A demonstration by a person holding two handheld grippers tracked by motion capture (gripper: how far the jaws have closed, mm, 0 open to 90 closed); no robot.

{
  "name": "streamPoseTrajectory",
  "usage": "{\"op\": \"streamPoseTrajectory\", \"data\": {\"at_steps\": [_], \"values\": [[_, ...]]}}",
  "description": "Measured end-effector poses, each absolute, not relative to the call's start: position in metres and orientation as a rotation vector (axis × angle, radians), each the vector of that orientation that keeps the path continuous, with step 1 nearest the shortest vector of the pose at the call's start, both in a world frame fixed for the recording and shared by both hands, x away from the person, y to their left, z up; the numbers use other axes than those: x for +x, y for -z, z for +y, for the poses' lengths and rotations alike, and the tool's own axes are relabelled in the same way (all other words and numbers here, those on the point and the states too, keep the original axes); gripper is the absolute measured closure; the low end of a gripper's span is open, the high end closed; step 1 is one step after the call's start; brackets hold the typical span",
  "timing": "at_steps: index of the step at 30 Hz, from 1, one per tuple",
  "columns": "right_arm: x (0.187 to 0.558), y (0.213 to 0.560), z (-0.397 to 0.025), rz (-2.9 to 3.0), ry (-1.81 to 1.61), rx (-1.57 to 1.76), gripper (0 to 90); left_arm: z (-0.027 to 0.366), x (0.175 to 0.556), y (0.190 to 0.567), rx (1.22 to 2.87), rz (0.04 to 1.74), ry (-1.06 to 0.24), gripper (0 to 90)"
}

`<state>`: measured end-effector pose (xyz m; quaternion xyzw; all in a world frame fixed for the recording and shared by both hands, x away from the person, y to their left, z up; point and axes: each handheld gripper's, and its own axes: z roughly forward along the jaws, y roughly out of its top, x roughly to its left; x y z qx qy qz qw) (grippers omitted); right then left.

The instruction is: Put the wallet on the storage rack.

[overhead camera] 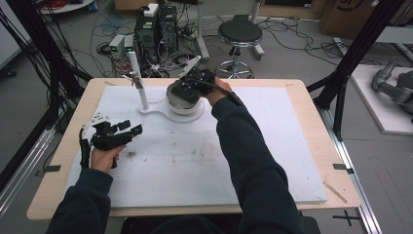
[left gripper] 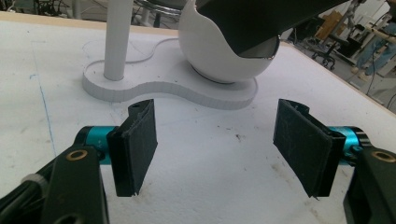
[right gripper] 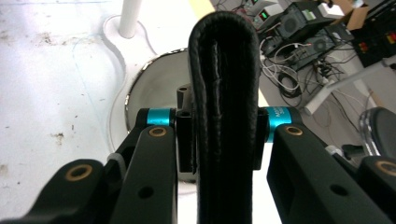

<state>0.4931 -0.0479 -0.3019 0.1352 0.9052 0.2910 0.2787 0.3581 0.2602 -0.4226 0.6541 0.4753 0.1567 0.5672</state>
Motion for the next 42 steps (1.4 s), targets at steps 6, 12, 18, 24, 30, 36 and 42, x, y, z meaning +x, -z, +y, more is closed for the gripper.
{"op": "streamPoseTrajectory", "data": {"at_steps": [6,12,18,24,30,36,42], "values": [[0.488,0.315,-0.041,2.466,-0.876,0.375,64.5,0.26,0.358,0.422,1.531,1.123,-0.365,30.1],[0.485,0.329,-0.057,2.465,-0.953,0.447,54.3,0.261,0.357,0.422,1.539,1.124,-0.365,30.1],[0.485,0.335,-0.078,2.474,-0.956,0.54,48.2,0.261,0.358,0.422,1.532,1.131,-0.362,30.1],[0.485,0.333,-0.087,2.502,-0.965,0.542,47.8,0.262,0.357,0.422,1.533,1.13,-0.364,30.1],[0.479,0.329,-0.089,2.504,-0.923,0.47,61.2,0.262,0.357,0.422,1.53,1.13,-0.359,30.1],[0.473,0.322,-0.084,2.387,-0.824,0.3,74.9,0.262,0.357,0.422,1.528,1.136,-0.355,30.1],[0.476,0.319,-0.084,2.321,-0.792,0.203,75.5,0.262,0.358,0.422,1.526,1.138,-0.353,30.1]]}}
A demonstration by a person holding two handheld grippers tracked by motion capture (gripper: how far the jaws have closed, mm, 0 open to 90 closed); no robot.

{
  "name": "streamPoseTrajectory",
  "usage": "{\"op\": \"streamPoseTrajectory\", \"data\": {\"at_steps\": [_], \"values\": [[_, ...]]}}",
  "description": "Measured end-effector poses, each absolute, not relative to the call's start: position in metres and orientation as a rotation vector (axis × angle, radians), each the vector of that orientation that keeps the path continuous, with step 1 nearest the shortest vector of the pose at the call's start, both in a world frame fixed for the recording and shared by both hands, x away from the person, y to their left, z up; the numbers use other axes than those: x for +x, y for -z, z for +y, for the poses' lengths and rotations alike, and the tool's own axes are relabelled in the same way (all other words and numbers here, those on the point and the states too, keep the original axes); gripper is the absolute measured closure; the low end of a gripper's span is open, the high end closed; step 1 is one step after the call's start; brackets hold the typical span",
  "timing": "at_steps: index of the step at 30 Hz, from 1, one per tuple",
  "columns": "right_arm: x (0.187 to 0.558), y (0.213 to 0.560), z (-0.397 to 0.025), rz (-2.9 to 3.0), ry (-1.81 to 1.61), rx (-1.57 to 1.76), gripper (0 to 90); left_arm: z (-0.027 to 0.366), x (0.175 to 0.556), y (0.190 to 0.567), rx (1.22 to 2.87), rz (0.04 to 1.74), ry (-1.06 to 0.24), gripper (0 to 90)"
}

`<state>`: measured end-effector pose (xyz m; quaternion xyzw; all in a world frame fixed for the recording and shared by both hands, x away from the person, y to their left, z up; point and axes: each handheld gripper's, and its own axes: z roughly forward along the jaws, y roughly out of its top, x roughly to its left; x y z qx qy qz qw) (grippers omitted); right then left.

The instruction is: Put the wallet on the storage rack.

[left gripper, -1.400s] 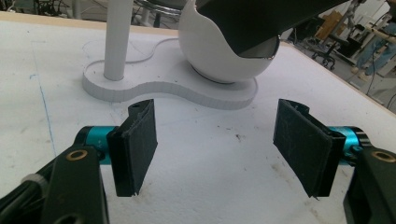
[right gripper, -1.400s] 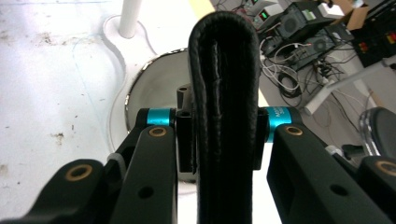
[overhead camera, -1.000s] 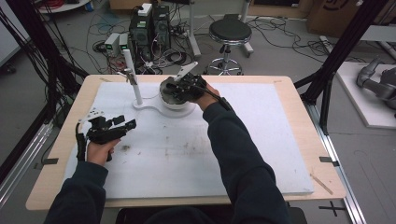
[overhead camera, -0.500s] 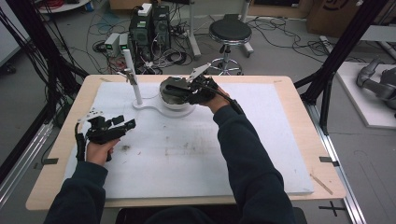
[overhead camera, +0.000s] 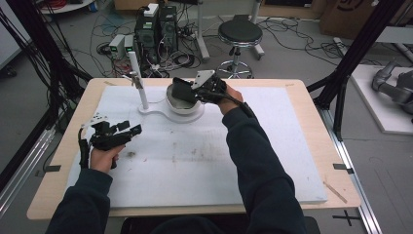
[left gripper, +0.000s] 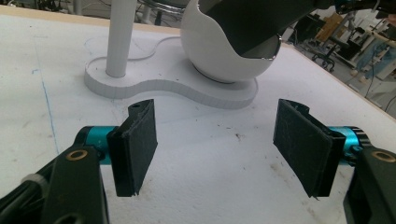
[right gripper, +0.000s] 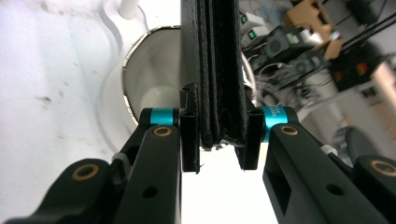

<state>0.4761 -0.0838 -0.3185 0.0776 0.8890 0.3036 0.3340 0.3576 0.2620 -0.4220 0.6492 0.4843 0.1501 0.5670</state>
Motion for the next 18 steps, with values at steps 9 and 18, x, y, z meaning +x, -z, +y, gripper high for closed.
{"op": "streamPoseTrajectory", "data": {"at_steps": [9,18], "values": [[0.475,0.318,-0.074,2.362,-0.794,0.112,70.5,0.263,0.357,0.422,1.525,1.141,-0.347,30.1],[0.474,0.338,-0.08,2.497,-0.952,0.333,48.6,0.263,0.357,0.421,1.513,1.143,-0.345,30.1]]}}
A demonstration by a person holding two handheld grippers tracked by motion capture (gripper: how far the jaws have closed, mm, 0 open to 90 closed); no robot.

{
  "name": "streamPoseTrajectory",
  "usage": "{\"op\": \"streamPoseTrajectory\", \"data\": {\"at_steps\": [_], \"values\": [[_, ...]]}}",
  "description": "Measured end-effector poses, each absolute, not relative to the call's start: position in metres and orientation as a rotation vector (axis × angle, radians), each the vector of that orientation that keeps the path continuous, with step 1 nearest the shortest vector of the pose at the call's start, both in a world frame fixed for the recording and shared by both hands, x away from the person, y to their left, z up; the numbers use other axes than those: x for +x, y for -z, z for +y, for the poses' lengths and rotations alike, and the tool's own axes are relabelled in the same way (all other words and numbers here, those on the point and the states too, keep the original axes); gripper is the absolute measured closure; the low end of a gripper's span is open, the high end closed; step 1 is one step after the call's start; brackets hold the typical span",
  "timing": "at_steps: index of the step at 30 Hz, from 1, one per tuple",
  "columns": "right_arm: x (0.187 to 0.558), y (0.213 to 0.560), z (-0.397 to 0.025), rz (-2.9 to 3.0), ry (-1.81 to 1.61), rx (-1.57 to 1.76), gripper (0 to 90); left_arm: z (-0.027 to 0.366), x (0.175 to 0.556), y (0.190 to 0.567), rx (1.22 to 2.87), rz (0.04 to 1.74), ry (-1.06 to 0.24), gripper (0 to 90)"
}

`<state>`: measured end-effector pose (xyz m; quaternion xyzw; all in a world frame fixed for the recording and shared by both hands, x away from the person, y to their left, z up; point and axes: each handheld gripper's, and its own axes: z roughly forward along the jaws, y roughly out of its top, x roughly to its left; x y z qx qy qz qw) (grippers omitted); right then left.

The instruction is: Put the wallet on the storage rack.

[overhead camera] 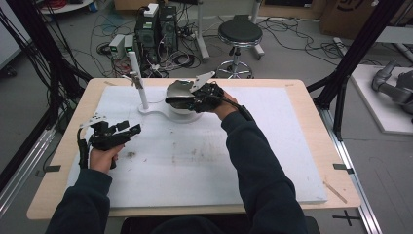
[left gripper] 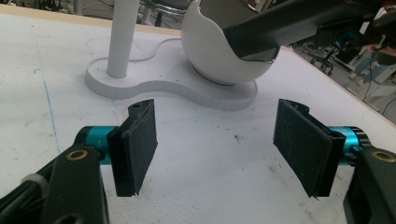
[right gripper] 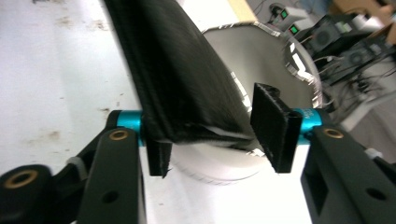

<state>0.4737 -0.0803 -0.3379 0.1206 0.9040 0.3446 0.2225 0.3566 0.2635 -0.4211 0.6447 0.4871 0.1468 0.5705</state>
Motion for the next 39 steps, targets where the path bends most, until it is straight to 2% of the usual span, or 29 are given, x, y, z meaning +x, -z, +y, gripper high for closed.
{"op": "streamPoseTrajectory", "data": {"at_steps": [2,8,23,29,33,36,39], "values": [[0.475,0.341,-0.081,2.527,-0.962,0.381,43.8,0.263,0.356,0.421,1.51,1.145,-0.345,30.1],[0.475,0.345,-0.083,2.57,-0.995,0.486,38.0,0.264,0.356,0.421,1.514,1.145,-0.35,30.1],[0.452,0.355,-0.107,2.521,-1.123,0.539,31.1,0.263,0.356,0.421,1.52,1.146,-0.348,30.1],[0.445,0.345,-0.115,2.503,-1.15,0.551,29.4,0.264,0.356,0.42,1.518,1.139,-0.353,30.1],[0.433,0.337,-0.133,2.444,-1.198,0.566,28.7,0.263,0.354,0.417,1.516,1.089,-0.358,30.0],[0.426,0.336,-0.158,2.402,-1.194,0.621,26.3,0.261,0.352,0.412,1.515,1.059,-0.4,22.1],[0.414,0.338,-0.187,2.34,-1.222,0.697,25.0,0.261,0.35,0.409,1.537,1.025,-0.451,19.5]]}}
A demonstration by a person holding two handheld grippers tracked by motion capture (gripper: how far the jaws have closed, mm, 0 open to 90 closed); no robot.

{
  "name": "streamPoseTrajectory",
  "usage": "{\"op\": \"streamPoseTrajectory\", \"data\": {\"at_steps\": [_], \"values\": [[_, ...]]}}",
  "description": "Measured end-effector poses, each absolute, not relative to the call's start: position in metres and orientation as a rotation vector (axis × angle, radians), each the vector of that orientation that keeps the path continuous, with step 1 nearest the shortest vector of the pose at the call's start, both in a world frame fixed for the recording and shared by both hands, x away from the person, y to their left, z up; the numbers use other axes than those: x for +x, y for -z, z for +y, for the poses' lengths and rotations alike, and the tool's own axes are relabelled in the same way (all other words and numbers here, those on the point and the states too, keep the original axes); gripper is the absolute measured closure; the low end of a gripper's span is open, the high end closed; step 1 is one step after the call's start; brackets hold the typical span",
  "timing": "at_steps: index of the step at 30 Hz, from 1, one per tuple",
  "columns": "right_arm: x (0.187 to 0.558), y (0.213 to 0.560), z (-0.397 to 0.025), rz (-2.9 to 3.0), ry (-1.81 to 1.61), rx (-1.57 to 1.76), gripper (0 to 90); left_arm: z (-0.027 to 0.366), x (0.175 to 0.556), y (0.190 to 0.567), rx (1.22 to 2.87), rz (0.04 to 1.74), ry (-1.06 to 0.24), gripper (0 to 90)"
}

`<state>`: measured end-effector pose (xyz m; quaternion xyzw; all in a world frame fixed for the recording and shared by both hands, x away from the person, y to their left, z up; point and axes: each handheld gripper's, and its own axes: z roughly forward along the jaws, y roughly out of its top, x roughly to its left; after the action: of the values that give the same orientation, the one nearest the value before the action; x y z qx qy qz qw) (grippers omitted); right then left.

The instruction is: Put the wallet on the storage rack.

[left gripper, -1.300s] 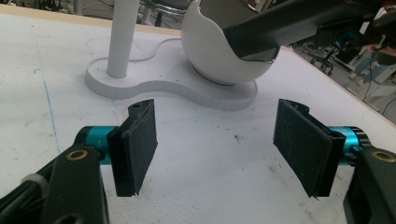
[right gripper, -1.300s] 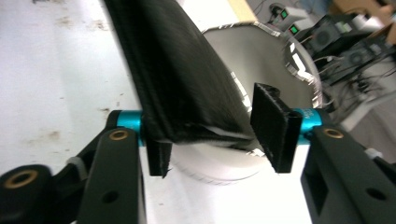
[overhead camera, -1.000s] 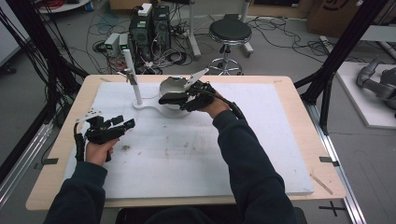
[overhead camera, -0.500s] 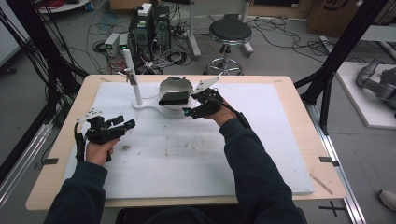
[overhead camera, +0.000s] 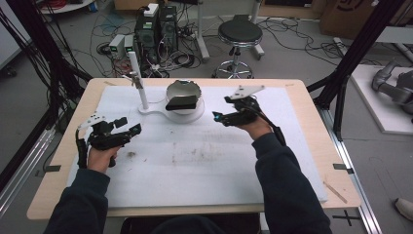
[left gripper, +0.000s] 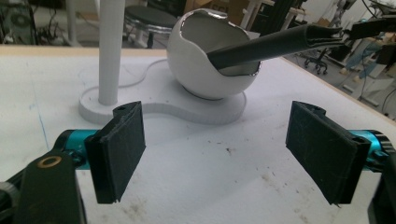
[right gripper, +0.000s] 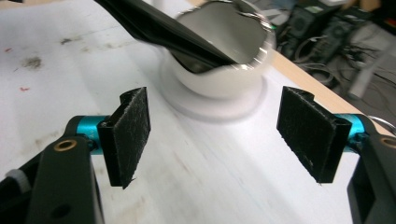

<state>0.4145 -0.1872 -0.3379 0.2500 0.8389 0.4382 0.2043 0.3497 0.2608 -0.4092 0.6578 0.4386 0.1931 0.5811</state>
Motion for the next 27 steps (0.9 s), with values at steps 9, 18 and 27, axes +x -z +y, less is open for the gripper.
{"op": "streamPoseTrajectory", "data": {"at_steps": [9,18,27], "values": [[0.375,0.366,-0.258,2.19,-1.135,0.858,21.6,0.262,0.347,0.406,1.566,0.978,-0.543,19.7],[0.355,0.381,-0.284,2.089,-1.197,0.935,21.6,0.259,0.346,0.403,1.561,0.97,-0.565,19.7],[0.354,0.389,-0.288,2.095,-1.195,0.964,21.6,0.26,0.346,0.403,1.562,0.976,-0.564,19.8]]}}
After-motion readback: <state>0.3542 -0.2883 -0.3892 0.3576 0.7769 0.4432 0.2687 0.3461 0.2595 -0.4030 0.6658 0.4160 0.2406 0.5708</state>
